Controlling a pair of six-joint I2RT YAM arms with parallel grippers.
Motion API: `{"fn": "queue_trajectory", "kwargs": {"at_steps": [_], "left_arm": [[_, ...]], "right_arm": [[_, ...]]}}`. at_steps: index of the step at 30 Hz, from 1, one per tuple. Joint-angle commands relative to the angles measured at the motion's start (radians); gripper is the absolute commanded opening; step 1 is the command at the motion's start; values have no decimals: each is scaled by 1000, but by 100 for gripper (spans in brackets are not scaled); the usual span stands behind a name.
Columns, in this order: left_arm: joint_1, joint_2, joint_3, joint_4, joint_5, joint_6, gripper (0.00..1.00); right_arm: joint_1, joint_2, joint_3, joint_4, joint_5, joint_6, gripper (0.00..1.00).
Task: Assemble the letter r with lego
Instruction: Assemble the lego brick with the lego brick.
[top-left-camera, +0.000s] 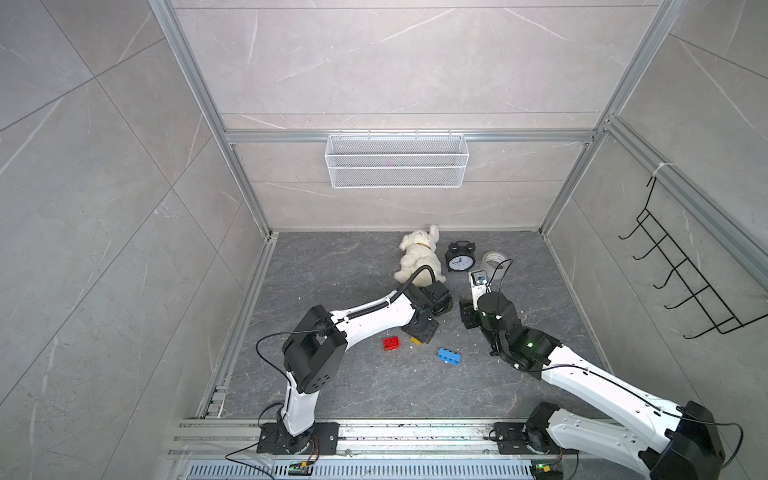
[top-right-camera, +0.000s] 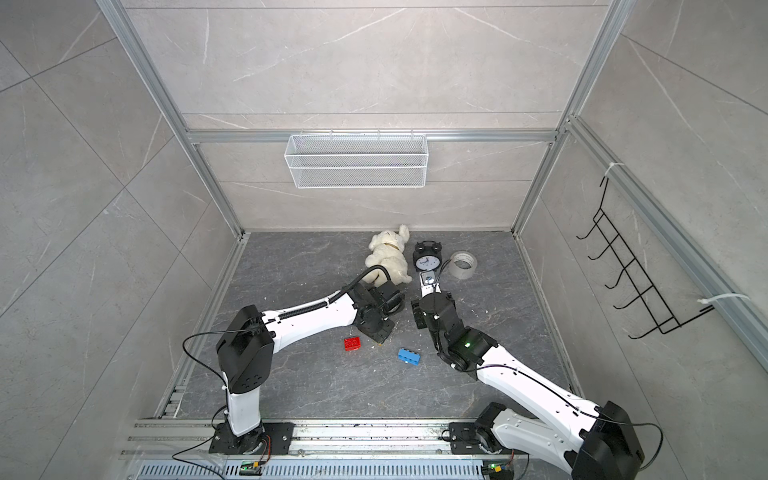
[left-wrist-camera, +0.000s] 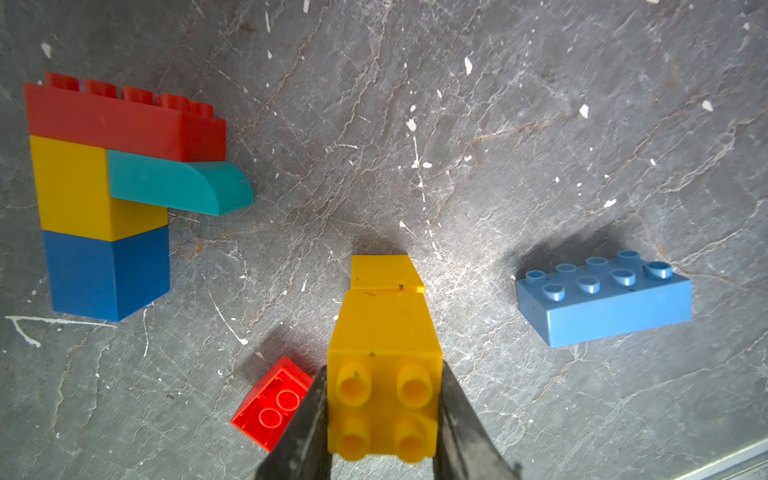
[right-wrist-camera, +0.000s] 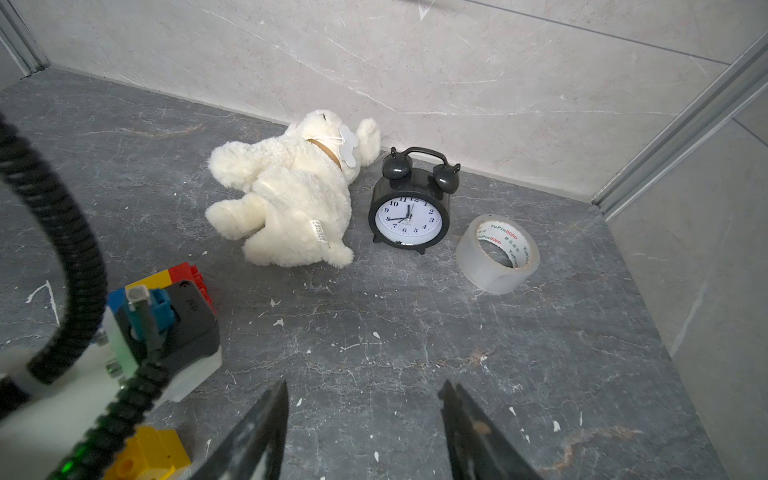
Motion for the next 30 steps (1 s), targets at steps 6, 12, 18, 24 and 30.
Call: {"fn": "queue_trajectory", "kwargs": {"at_steps": [6,12,18,24,30], "left_arm": [[-3,51,-5,-70,-107,-1,5],[-3,20,-41,-11,-77,-4,5],[2,23,-52,29,-5,4,5],[9,26,-96,71,49,-2,5],[23,25,-133,118,104,4,5]], "right_arm": [[-3,19,3,-17,6,28,61],[-4,29,11,-19,4,28,61],[-4,30,22,-32,-1,25,61],[-3,26,31,-62,-1,22,61],[-4,24,39,-84,-3,26,61]]}}
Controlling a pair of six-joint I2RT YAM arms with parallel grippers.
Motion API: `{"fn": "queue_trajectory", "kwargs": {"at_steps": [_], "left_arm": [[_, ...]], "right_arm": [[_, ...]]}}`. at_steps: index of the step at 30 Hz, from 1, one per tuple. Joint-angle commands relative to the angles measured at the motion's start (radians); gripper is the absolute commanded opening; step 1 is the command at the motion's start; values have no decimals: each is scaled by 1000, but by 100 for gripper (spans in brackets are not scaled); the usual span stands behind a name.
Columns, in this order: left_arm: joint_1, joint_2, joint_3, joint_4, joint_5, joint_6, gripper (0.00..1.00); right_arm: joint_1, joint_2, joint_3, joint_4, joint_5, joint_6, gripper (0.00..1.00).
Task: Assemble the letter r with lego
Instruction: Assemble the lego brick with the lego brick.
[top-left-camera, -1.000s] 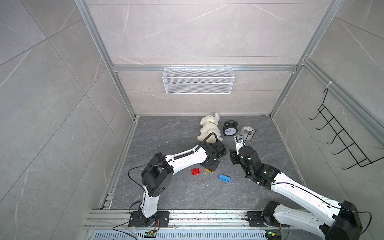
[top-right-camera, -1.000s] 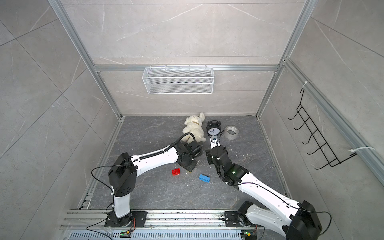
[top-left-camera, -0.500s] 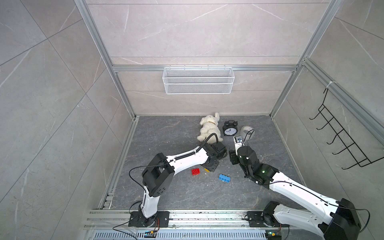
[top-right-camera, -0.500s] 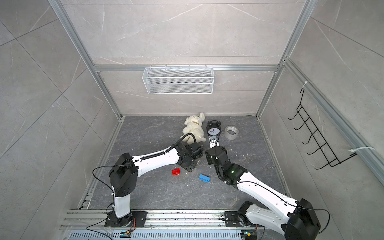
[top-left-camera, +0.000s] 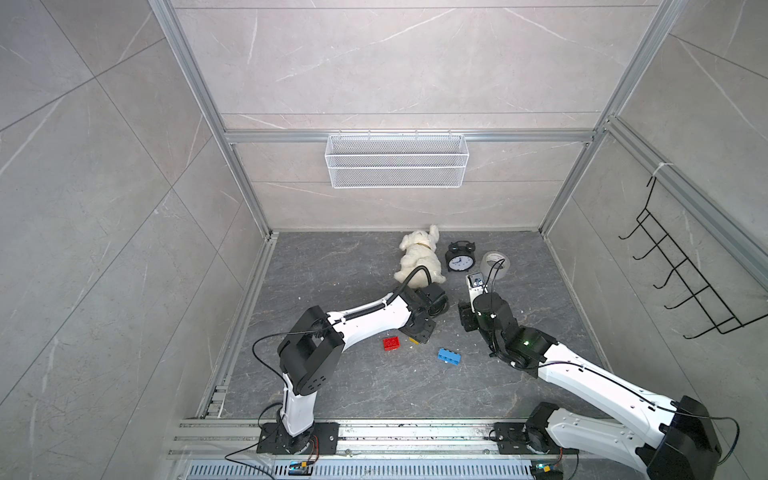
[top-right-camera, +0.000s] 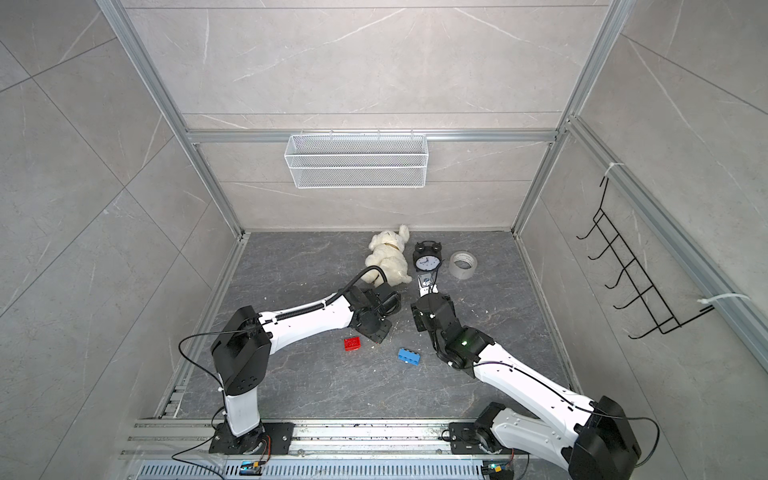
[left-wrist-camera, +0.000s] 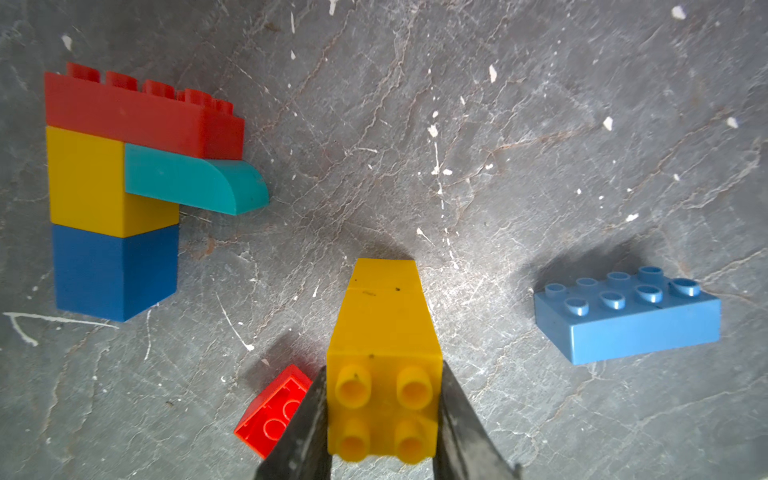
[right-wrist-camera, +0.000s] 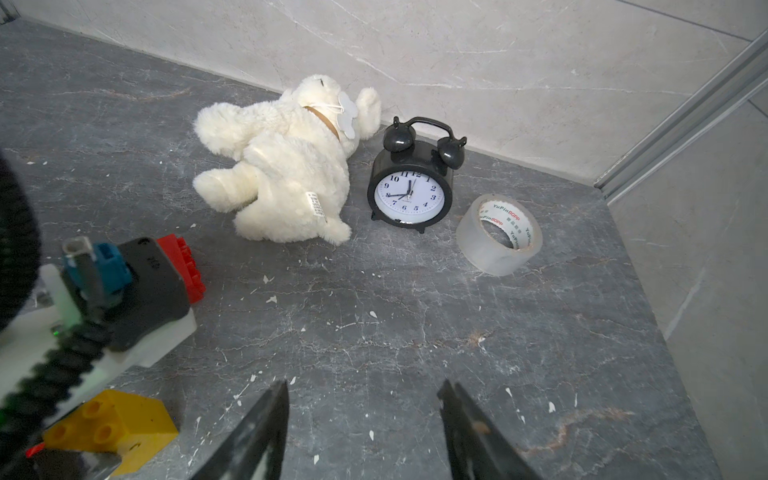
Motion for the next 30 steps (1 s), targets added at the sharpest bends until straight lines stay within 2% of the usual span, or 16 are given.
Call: {"fn": "queue_trajectory", "kwargs": {"at_steps": [1,8,27,29,30], "left_arm": [[7,59,-52,32,92,12,5],[22,81,-86,58,169,21,5],[21,174,-81,63,157,4,5],[22,169,-71,73,138,0,8],[22,164,-64,73,122,1,14]], "right_arm": [[-4,0,35,-34,-4,19,61],[-4,21,53,-66,-10,26,61],[-4,68,70,-70,-7,27,61],[-4,69,71,-69,-5,24,61],[-4,71,71,-69,-6,23,61]]}}
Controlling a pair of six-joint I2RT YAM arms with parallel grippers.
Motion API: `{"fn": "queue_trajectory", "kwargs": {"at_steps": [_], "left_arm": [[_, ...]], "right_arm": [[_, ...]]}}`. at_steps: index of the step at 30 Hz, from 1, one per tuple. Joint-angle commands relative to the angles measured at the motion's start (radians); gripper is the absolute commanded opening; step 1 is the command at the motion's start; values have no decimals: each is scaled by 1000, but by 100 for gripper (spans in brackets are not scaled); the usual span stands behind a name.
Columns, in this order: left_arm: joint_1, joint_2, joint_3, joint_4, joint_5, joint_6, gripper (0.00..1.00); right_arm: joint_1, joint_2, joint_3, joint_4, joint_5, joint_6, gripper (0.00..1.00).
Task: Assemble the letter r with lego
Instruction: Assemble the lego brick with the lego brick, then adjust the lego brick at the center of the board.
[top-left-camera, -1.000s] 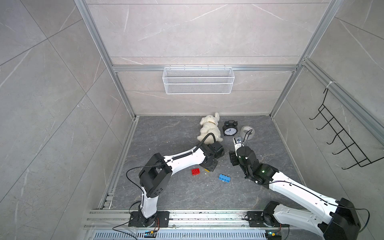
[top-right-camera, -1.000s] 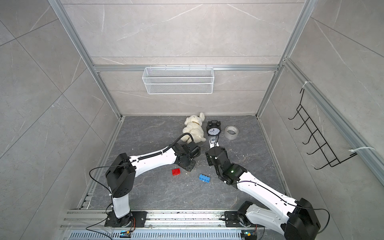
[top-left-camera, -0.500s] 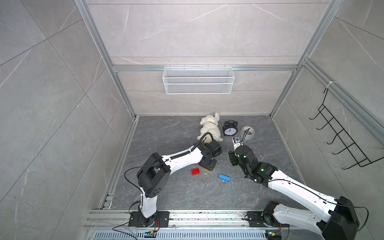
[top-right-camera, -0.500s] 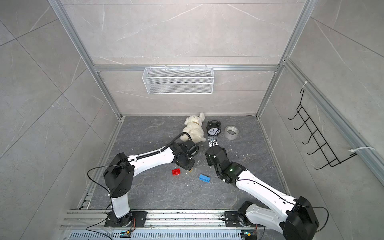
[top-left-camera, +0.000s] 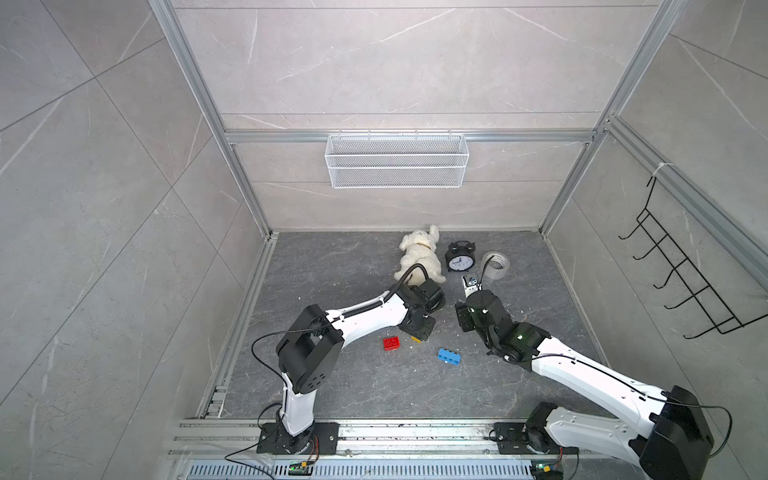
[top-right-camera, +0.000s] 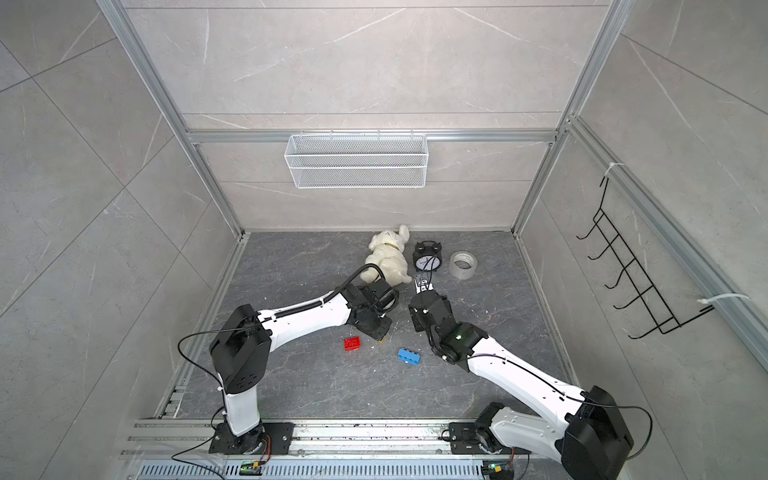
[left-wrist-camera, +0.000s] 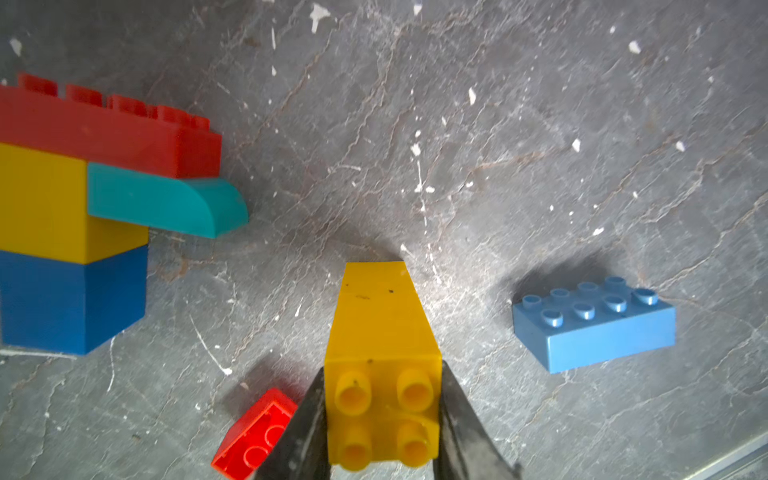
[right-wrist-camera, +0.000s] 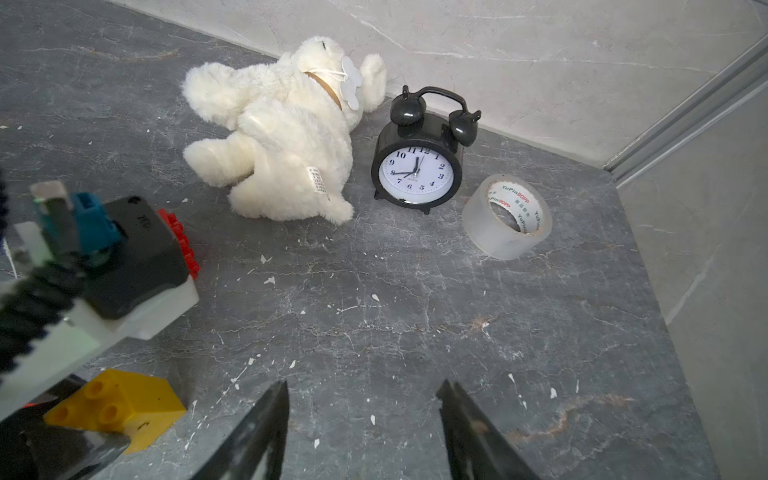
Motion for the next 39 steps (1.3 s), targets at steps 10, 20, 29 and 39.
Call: {"fn": "queue_trajectory", "kwargs": {"at_steps": [10,20,29,39], "left_arm": [[5,48,-36,31,-51,13,92],[38,-213,-109,193,-86,11,100],[117,-506,-242,280,-149,-1,100],[436,-998,-774,727,-82,-269,100]], "right_arm": [[-4,-15,22,-17,7,6,61],[-4,-76,3,-31,-15,9,61],[2,-47,-17,-107,-300,53,54],[327,276,18,155,-466,107,49]]}}
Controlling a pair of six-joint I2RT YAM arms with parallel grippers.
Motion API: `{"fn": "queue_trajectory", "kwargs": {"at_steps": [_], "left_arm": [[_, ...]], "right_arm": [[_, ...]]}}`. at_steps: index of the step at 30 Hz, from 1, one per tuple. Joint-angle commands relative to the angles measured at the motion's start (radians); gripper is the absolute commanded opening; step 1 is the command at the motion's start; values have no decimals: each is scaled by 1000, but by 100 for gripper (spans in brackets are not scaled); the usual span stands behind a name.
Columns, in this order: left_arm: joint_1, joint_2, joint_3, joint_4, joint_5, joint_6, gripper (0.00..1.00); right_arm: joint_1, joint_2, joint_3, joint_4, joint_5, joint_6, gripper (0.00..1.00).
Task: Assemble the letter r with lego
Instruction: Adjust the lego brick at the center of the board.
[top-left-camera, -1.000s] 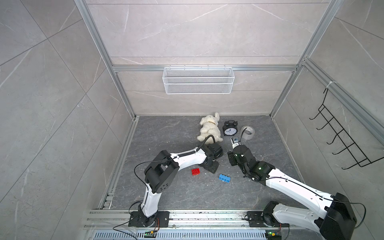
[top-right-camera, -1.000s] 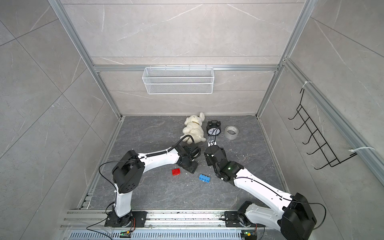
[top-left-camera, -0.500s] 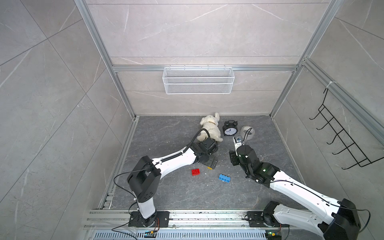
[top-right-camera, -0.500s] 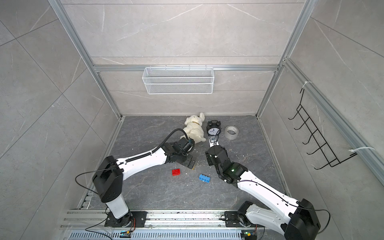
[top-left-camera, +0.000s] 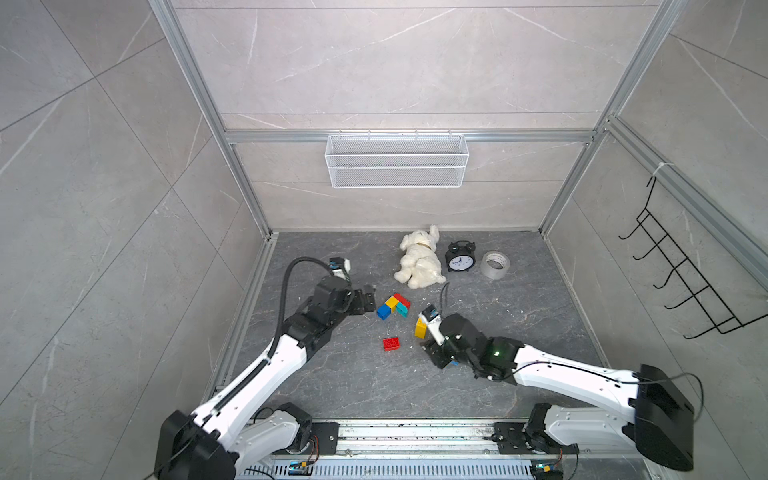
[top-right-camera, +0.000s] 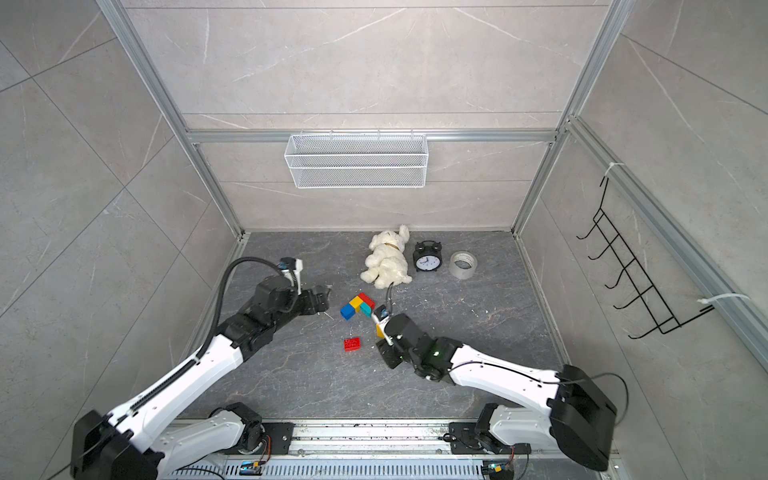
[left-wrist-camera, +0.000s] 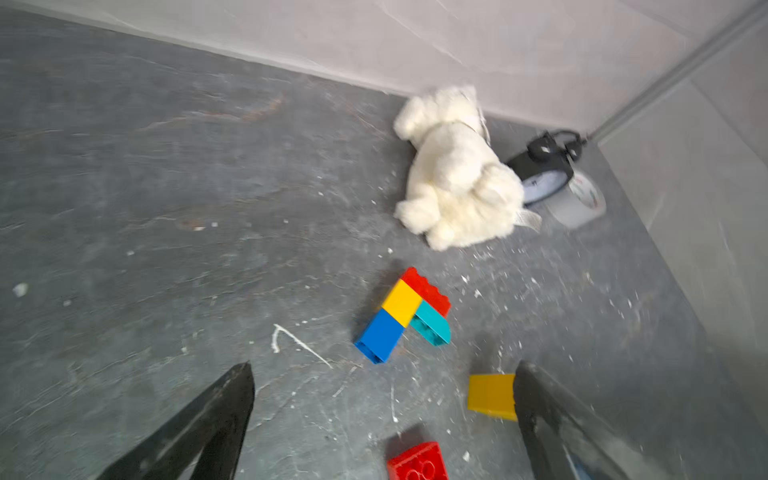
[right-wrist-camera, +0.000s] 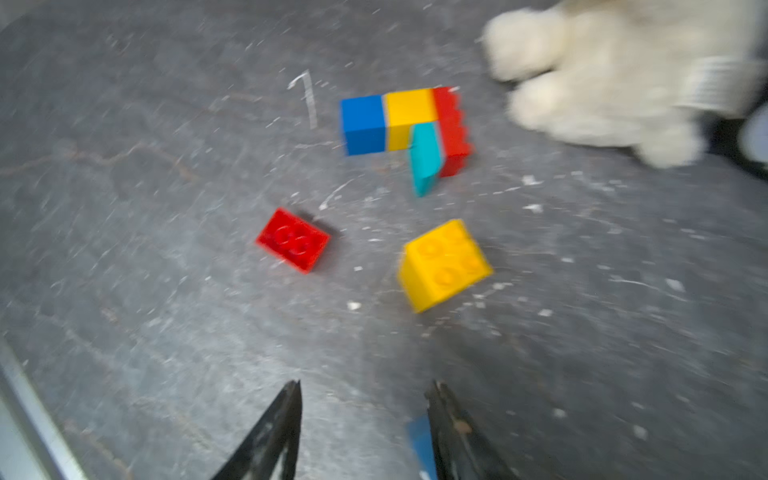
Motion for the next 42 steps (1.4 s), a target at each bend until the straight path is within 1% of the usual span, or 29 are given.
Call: {"fn": "queue_trajectory", "kwargs": {"at_steps": [1,3,7,9,11,15,22,29,36,39,42], "left_arm": [[12,-83,-89,179,-5,-101,100],[16,-107,-114,177,-6,-109,100],[21,-132,-139,146,-23,-111,100],[23,-139,-155,146,-35,-110,100],[29,-139,-164,144,-37,-113,99],[32,-140,-169,131,-33,-114,100],[40,-126,-189,144,-36,-126,100],[42,-88,-178,148,-24,-121,100],[45,-52,-181,163,-6,-128,100],[45,-39,-178,167,5,-133,100],[45,-33,-183,173,12,-140,100]], "right_arm": [[41,136,73,106,-68,54,46],[54,209,113,124,-60,63,40],[55,315,185,142,40,59,30],[54,377,260,94,49,19,24],[54,422,302,73,47,8,20],[46,448,306,87,64,26,18],[41,490,299,72,-1,62,16],[41,482,251,49,-2,117,15],[41,431,150,22,18,174,14],[41,381,83,18,30,206,13],[41,289,20,14,45,219,13]]}}
